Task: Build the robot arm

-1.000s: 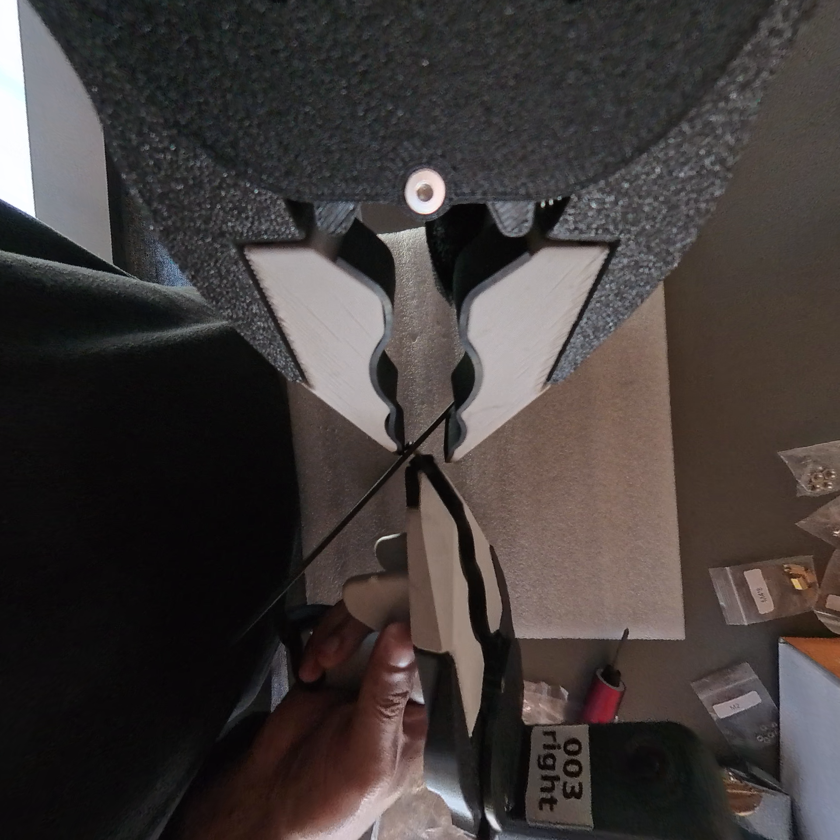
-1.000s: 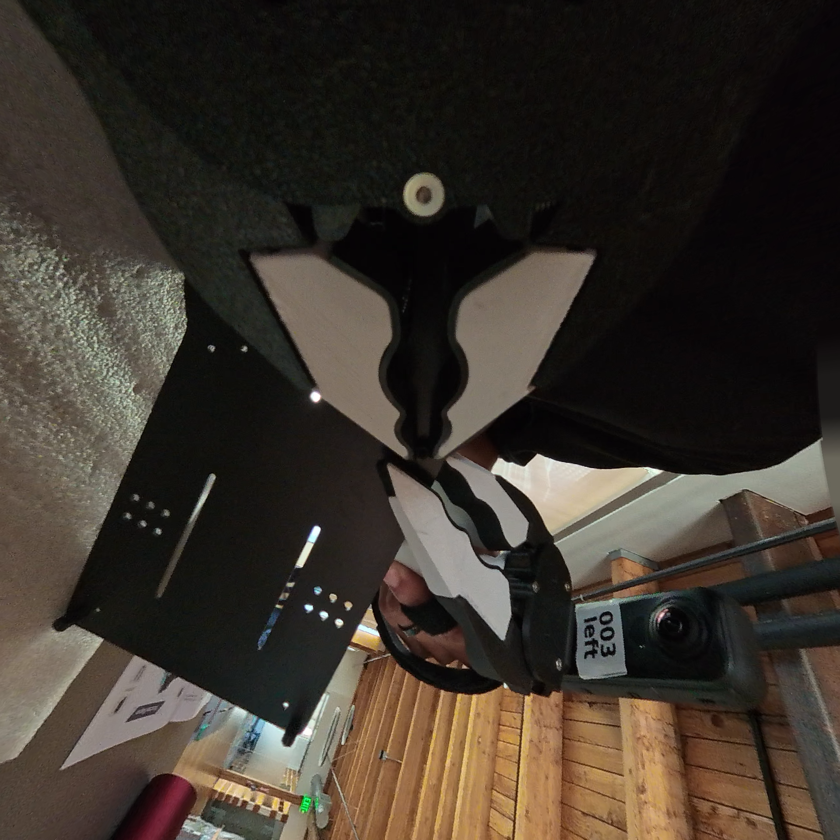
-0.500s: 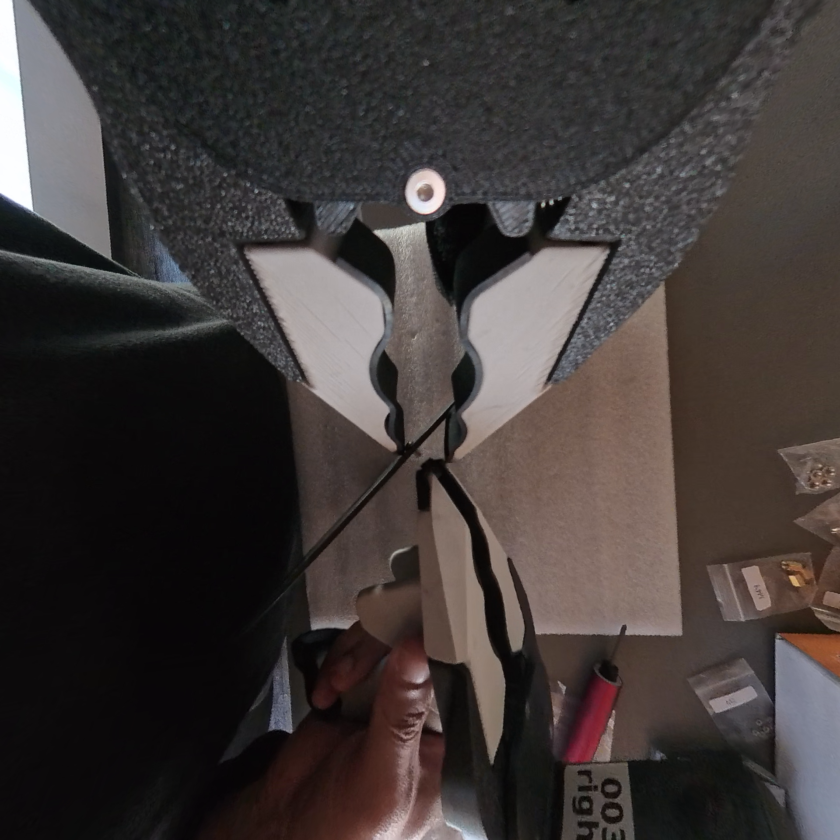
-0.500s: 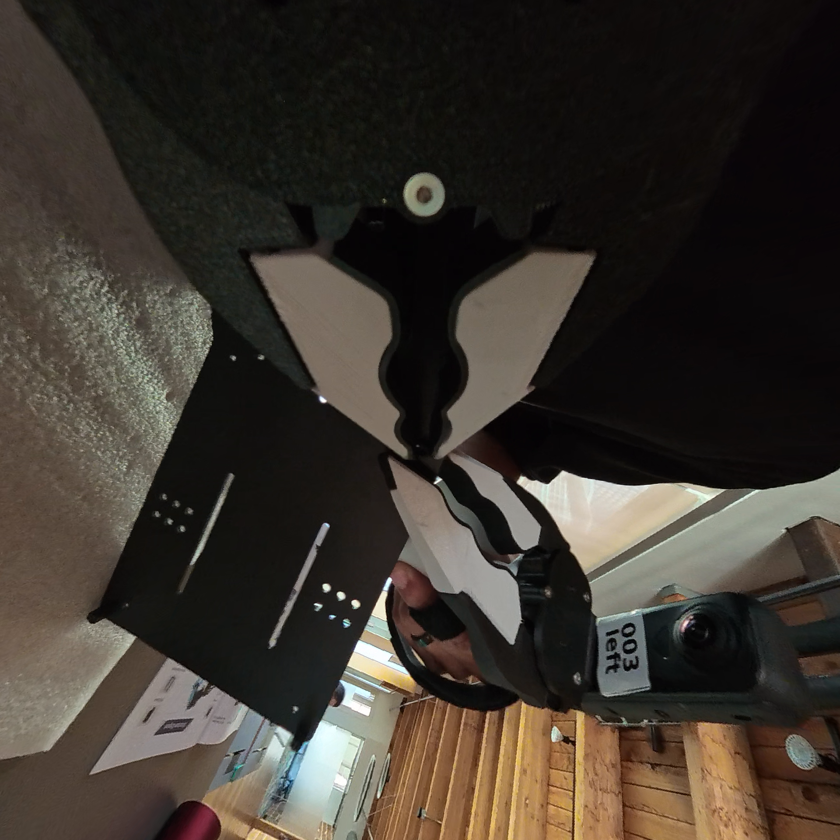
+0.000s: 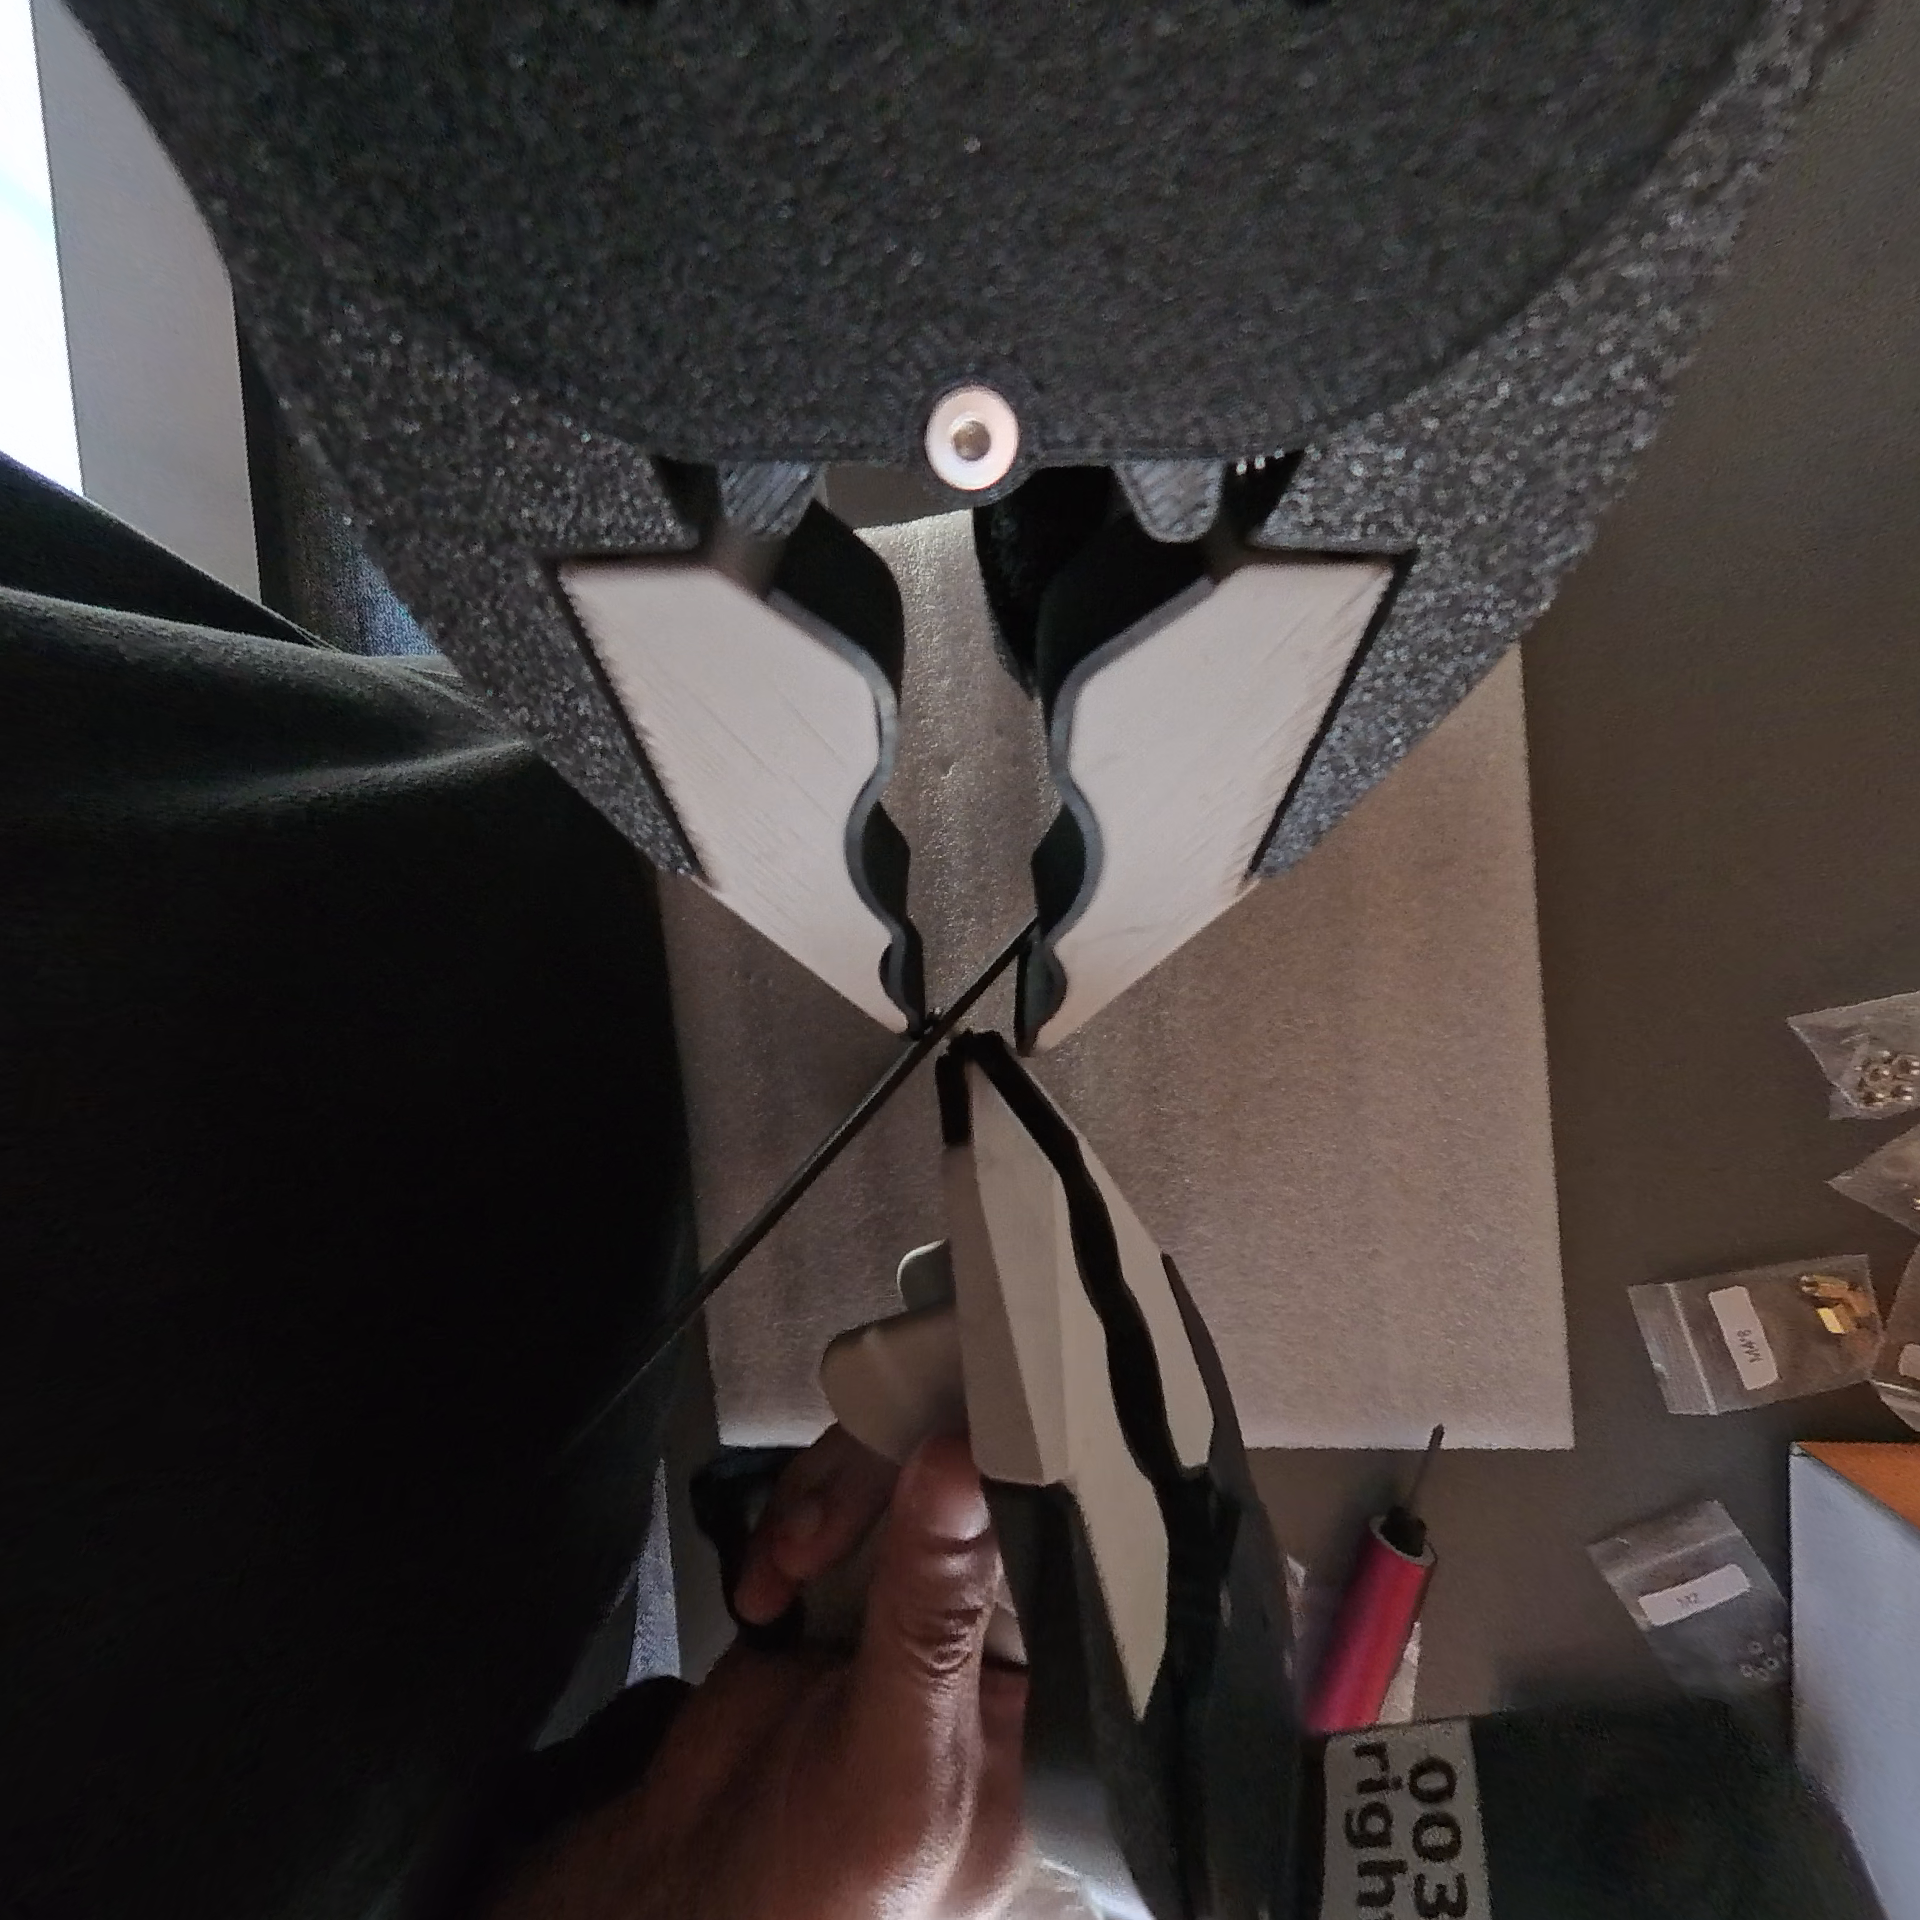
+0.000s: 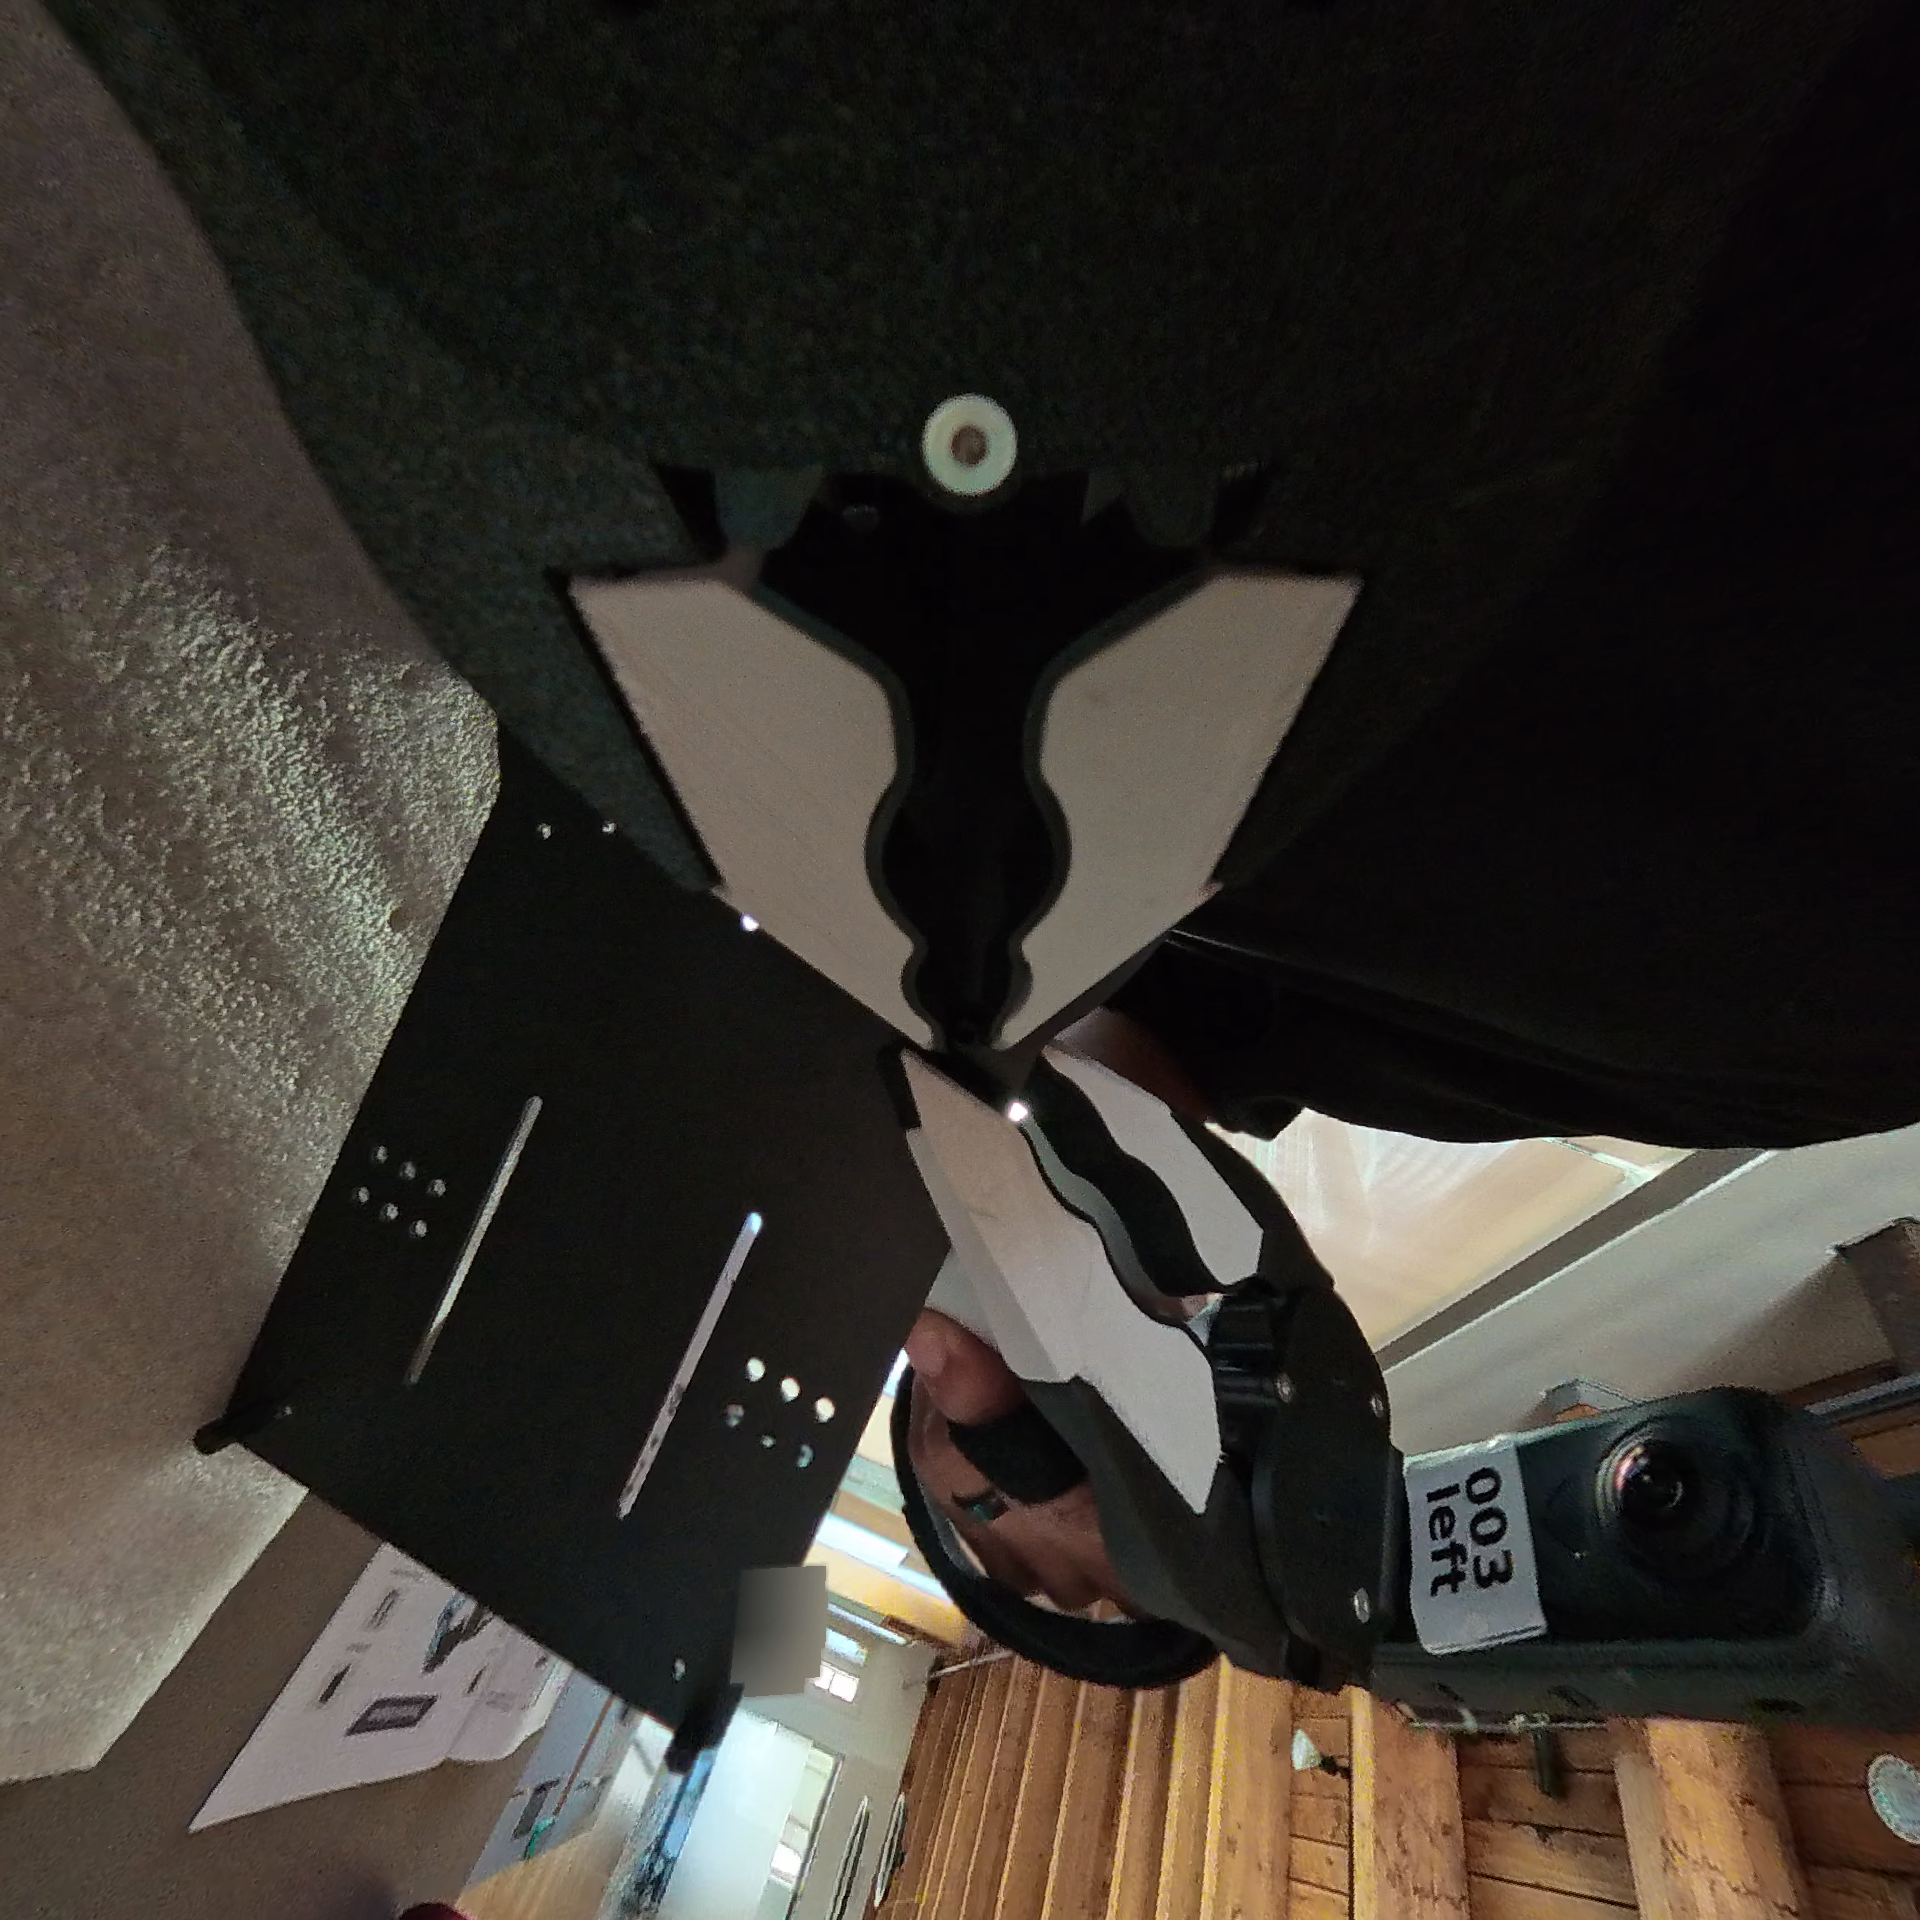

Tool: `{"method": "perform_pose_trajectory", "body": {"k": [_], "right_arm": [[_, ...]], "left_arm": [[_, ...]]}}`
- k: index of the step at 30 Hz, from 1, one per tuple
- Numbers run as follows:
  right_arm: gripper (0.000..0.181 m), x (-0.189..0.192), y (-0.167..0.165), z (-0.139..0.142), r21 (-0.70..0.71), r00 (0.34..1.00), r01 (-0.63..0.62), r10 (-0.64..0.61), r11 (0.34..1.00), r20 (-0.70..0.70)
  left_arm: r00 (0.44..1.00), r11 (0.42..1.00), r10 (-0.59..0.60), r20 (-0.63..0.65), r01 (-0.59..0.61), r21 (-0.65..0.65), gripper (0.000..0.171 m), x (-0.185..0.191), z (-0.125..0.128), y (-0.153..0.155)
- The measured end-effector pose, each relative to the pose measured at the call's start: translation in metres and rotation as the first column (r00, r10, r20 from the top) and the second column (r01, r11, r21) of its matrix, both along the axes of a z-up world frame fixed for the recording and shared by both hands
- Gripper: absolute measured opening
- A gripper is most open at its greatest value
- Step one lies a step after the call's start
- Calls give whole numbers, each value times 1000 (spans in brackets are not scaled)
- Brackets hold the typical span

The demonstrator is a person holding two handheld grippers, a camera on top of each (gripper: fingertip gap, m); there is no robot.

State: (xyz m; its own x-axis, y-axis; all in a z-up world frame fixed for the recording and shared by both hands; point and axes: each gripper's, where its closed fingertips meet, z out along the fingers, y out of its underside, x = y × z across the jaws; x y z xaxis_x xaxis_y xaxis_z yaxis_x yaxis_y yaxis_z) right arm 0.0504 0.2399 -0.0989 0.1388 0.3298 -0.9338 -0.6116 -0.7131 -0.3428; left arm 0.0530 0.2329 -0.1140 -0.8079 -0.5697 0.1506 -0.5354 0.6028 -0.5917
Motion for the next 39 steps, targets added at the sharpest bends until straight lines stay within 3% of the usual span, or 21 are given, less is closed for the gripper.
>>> {"method": "perform_pose_trajectory", "body": {"k": [9,19,30,33,35,39], "right_arm": [[3,-3,-2,0,-67,987,-160,159,985,-22],[4,-3,-3,2,-35,981,-186,187,982,52],[24,-4,-8,11,0,976,-208,208,978,-68],[18,-4,-7,9,2,977,-201,201,979,-75],[4,-4,-6,2,-10,980,-197,197,980,-34],[3,-3,-5,-1,-7,983,-183,183,983,10]], "left_arm": [[1000,1000,-17,-2,17,25,17,-1,-1,0],[1000,1000,-3,-2,3,-3,17,0,-1,-1],[1000,1000,-3,3,3,-7,17,0,0,-1],[1000,1000,-4,1,4,-8,17,0,0,-1],[1000,1000,-3,1,3,-8,17,0,0,0],[1000,1000,0,3,0,-9,17,0,0,-1]]}}
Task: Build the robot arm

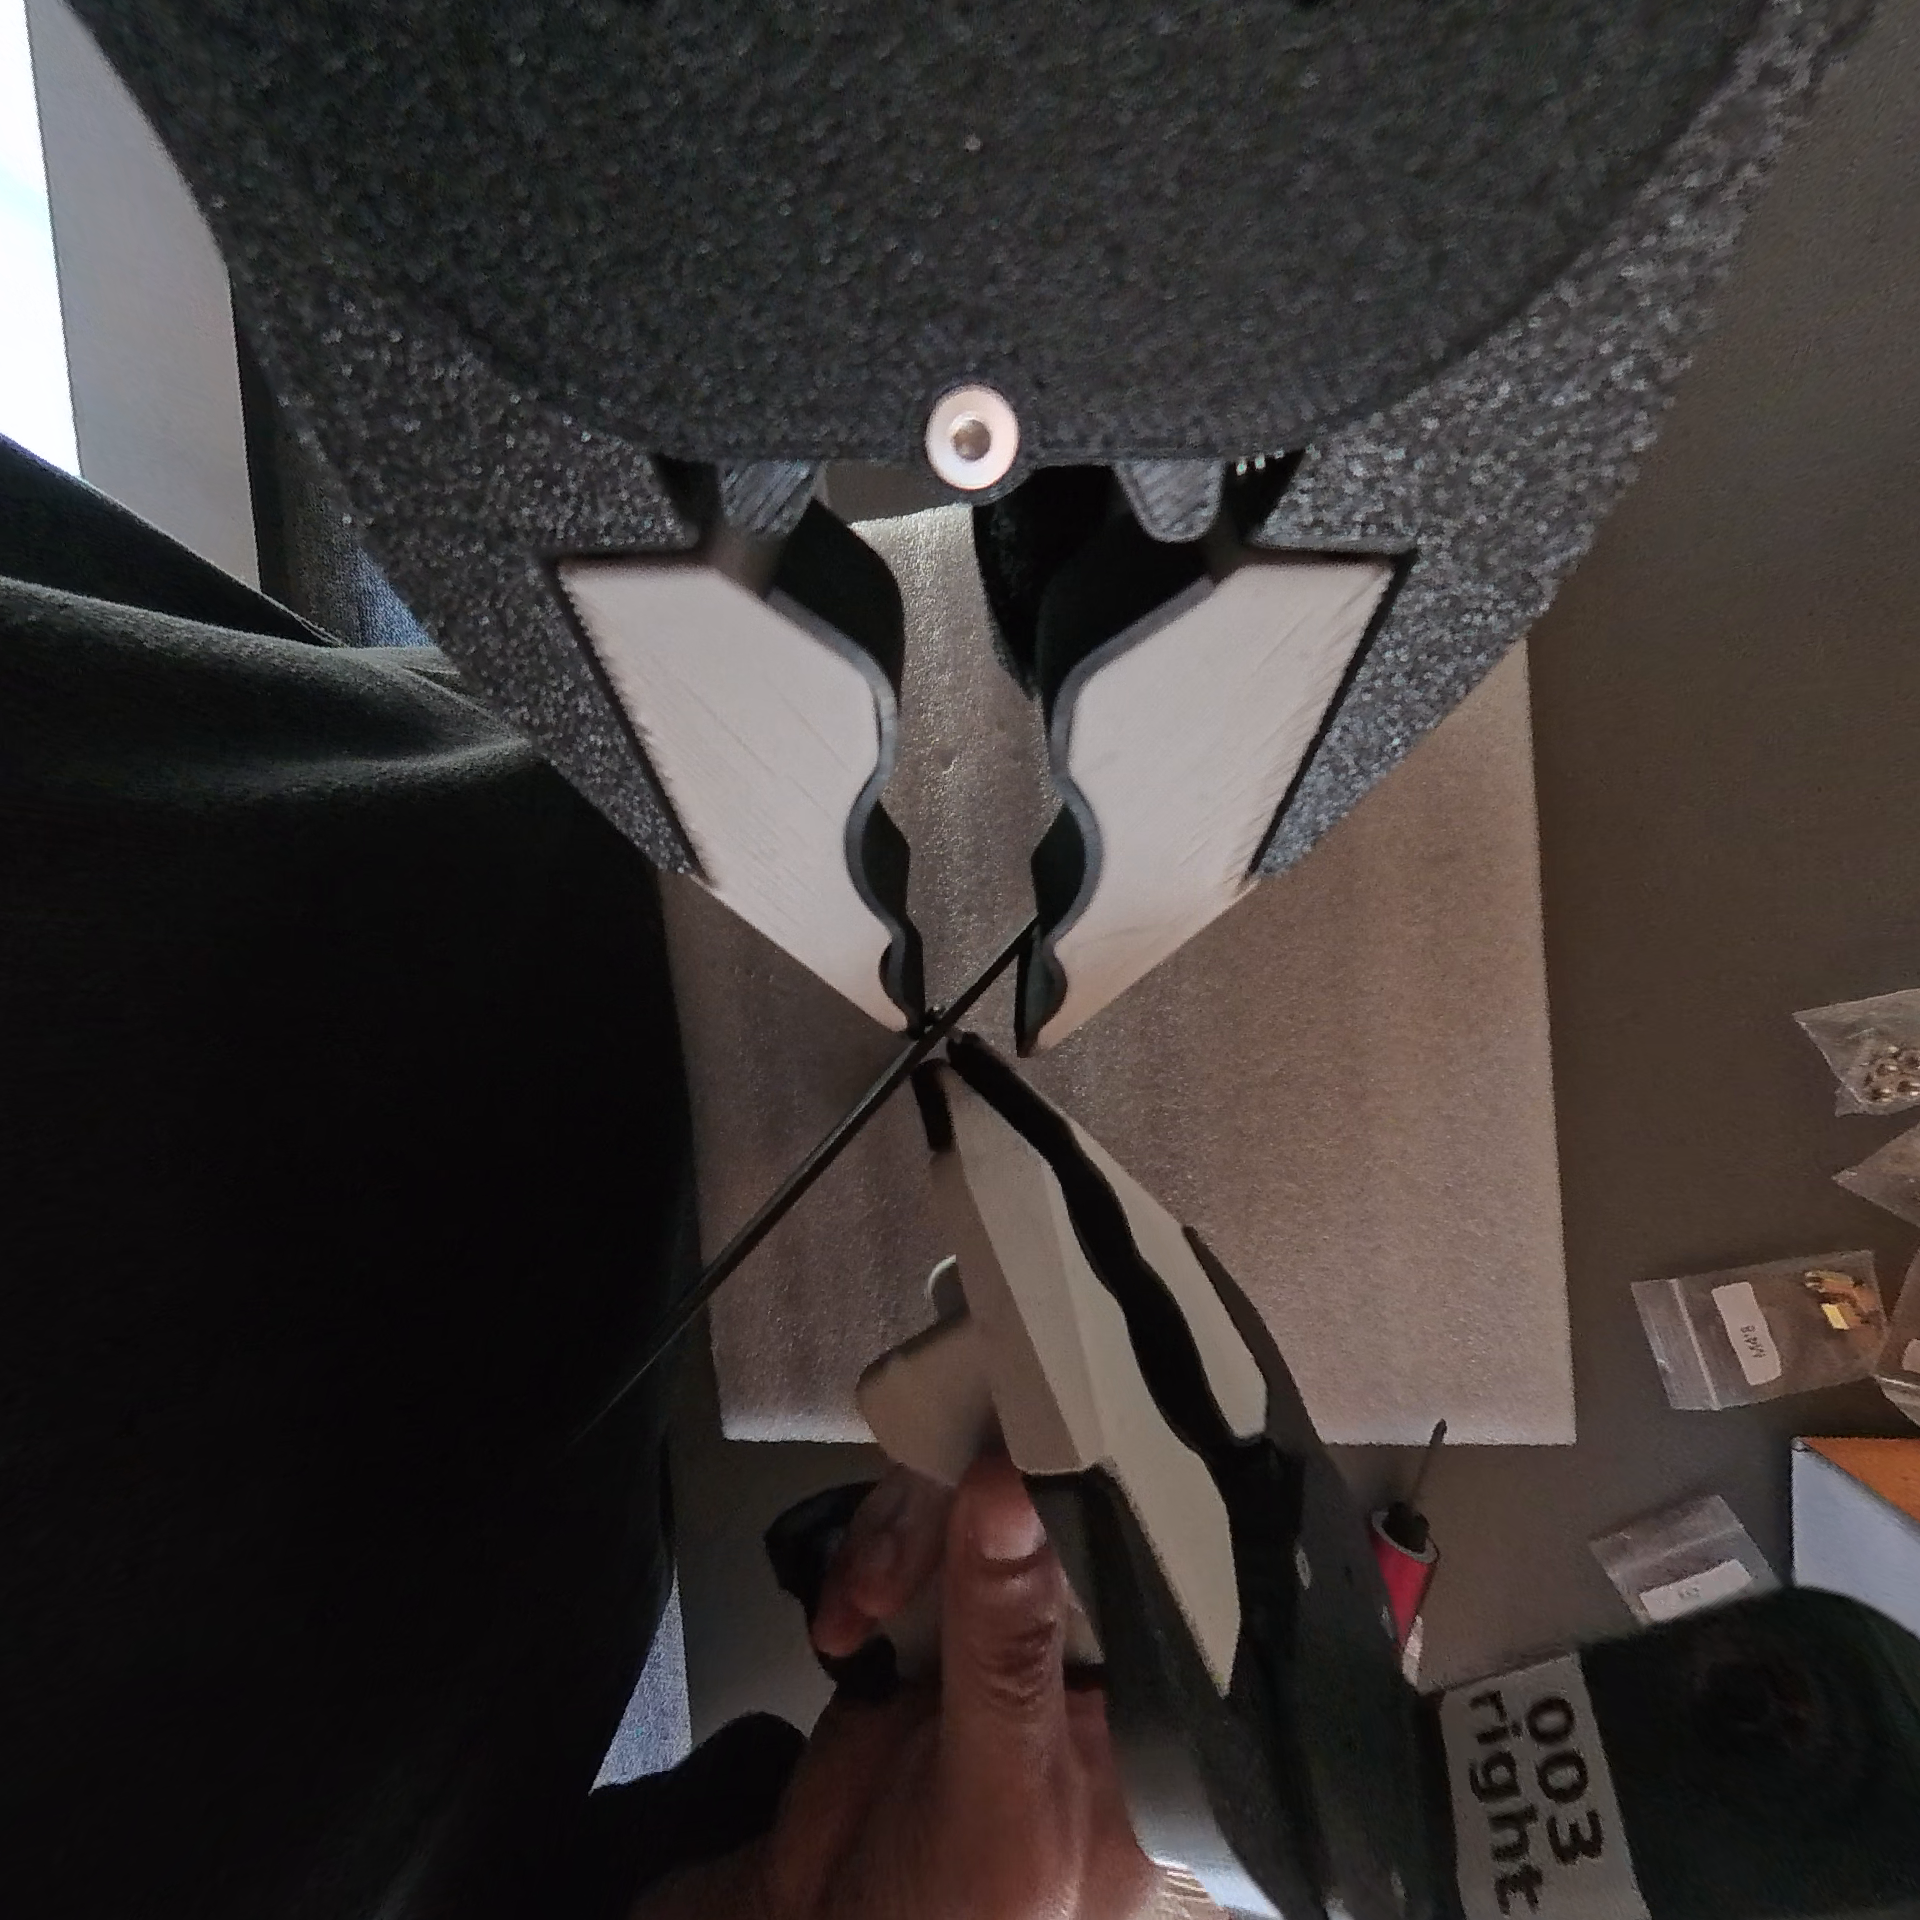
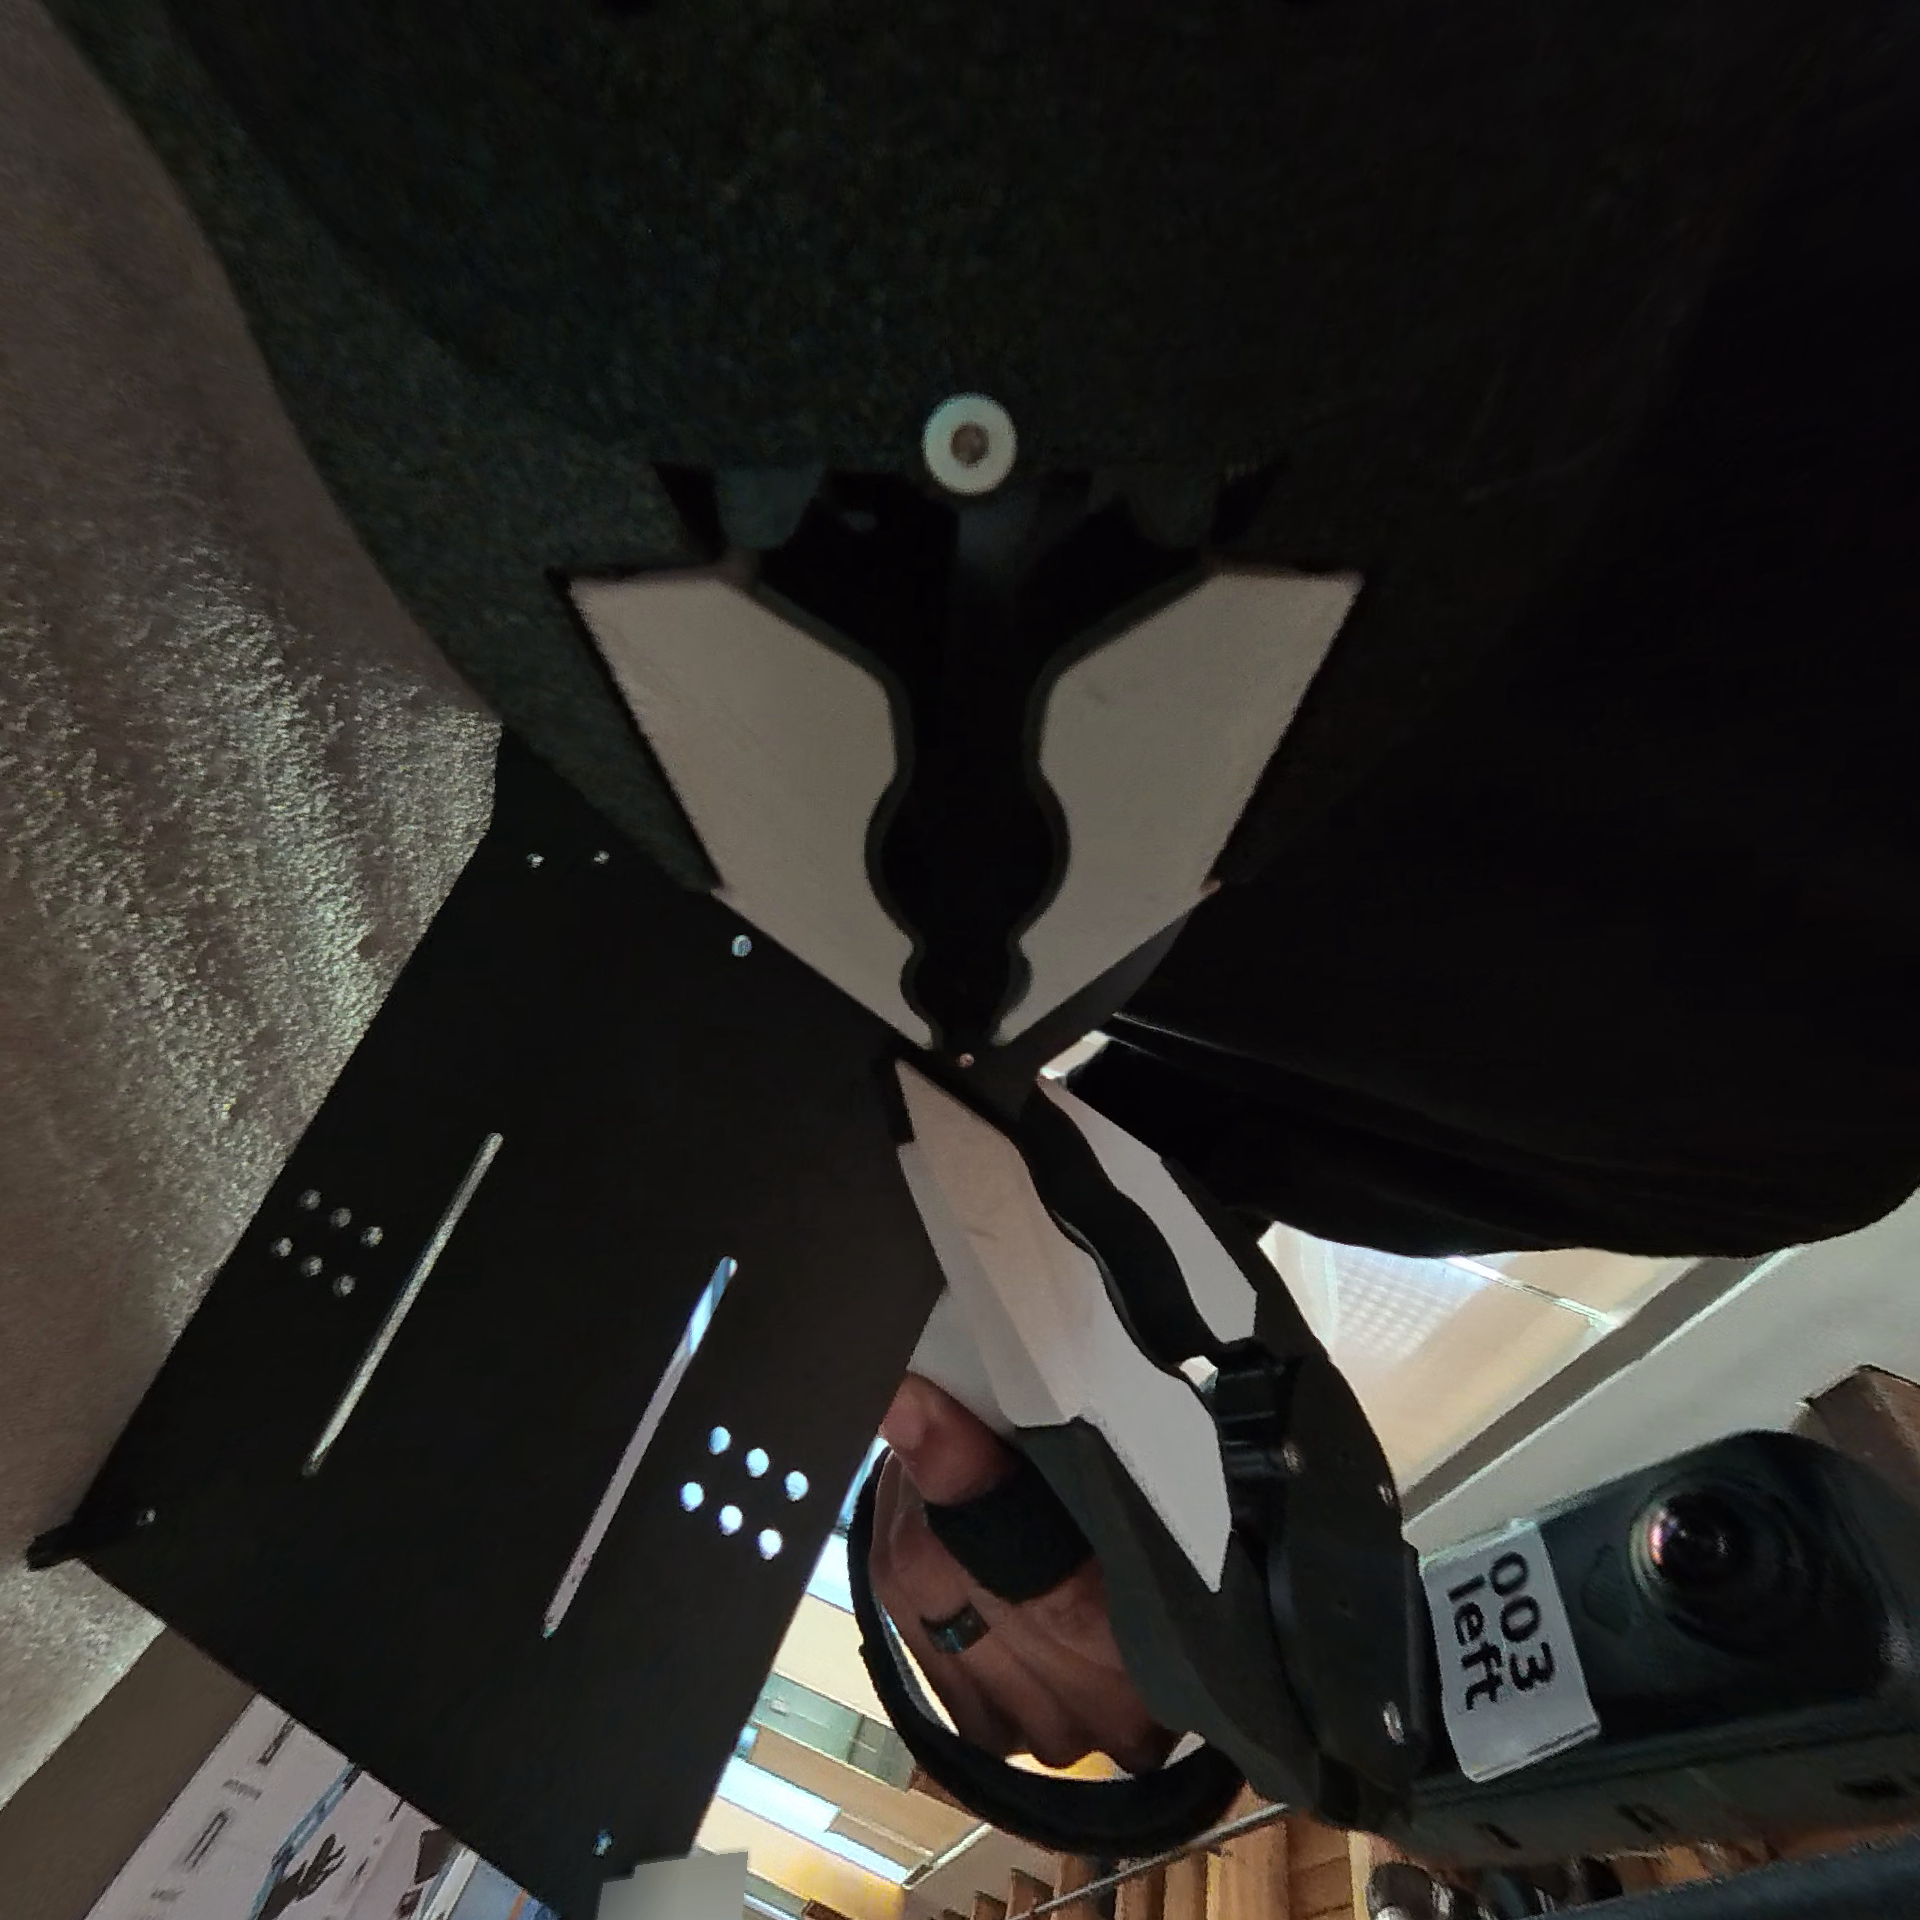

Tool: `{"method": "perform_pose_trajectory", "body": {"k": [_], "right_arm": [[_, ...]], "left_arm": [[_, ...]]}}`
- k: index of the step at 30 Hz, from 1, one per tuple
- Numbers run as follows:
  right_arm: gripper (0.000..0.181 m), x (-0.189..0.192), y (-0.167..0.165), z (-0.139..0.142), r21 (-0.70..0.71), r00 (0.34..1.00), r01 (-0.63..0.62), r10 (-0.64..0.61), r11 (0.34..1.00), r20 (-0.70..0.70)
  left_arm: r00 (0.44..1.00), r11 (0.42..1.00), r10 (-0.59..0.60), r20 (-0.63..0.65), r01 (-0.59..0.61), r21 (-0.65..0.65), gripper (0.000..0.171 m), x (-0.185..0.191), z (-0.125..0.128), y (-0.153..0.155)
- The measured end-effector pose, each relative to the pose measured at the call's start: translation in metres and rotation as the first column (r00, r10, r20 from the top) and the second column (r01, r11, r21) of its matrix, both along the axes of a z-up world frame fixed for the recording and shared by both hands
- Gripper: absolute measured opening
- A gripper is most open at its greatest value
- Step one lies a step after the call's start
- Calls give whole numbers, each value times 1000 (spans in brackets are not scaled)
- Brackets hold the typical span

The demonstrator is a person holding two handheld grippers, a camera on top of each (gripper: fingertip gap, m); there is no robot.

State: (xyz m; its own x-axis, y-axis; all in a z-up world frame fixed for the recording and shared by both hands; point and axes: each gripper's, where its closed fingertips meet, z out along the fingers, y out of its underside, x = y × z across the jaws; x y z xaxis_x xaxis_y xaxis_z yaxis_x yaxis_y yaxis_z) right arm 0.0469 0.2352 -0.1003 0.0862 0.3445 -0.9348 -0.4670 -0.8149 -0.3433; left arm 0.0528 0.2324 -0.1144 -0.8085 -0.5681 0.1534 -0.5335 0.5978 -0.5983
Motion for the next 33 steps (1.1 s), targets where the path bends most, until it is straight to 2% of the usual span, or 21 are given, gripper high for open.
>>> {"method": "perform_pose_trajectory", "body": {"k": [3,4,5,6,8,9,10,13,15,17,20,23,28,33], "right_arm": [[3,8,-2,-13,61,985,5,-15,998,171],[3,16,-2,-25,102,952,4,-35,995,304],[3,31,-1,-46,118,870,1,-59,993,490],[4,50,-3,-69,112,729,-22,-61,993,682],[5,87,-16,-105,83,353,-167,-19,983,935],[5,97,-25,-119,35,215,-244,19,969,976],[5,101,-27,-126,21,165,-274,26,962,986],[5,99,-26,-126,65,231,-259,-4,964,973],[20,102,-28,-121,91,249,-242,-28,966,968],[15,104,-32,-114,118,271,-233,-52,965,961],[11,106,-34,-109,136,271,-219,-74,966,960],[12,107,-34,-114,119,206,-243,-69,963,976],[17,102,-31,-121,87,269,-251,-17,964,963],[12,93,-43,-123,48,279,-293,38,955,959]], "left_arm": [[1000,1000,-1,1,1,0,17,0,0,0],[1000,1000,0,2,0,-2,17,0,0,0],[1000,1000,-1,3,1,-2,17,1,0,0],[1000,1000,-1,2,1,-2,17,1,0,0],[1000,1000,-2,2,2,-2,17,1,0,0],[1000,1000,-3,3,3,-2,17,2,0,0],[1000,1000,-4,5,4,-2,17,2,0,-1],[1000,1000,-8,8,8,0,17,3,0,-1],[1000,1000,-8,10,8,-1,17,4,0,-1],[1000,1000,-7,13,7,-4,17,4,0,-1],[1000,1000,-7,16,7,-6,17,5,0,-1],[1000,1000,-9,16,9,-6,17,6,0,-1],[1000,1000,-11,10,11,-1,18,5,0,-1],[1000,1000,-6,12,6,-3,17,2,0,0]]}}
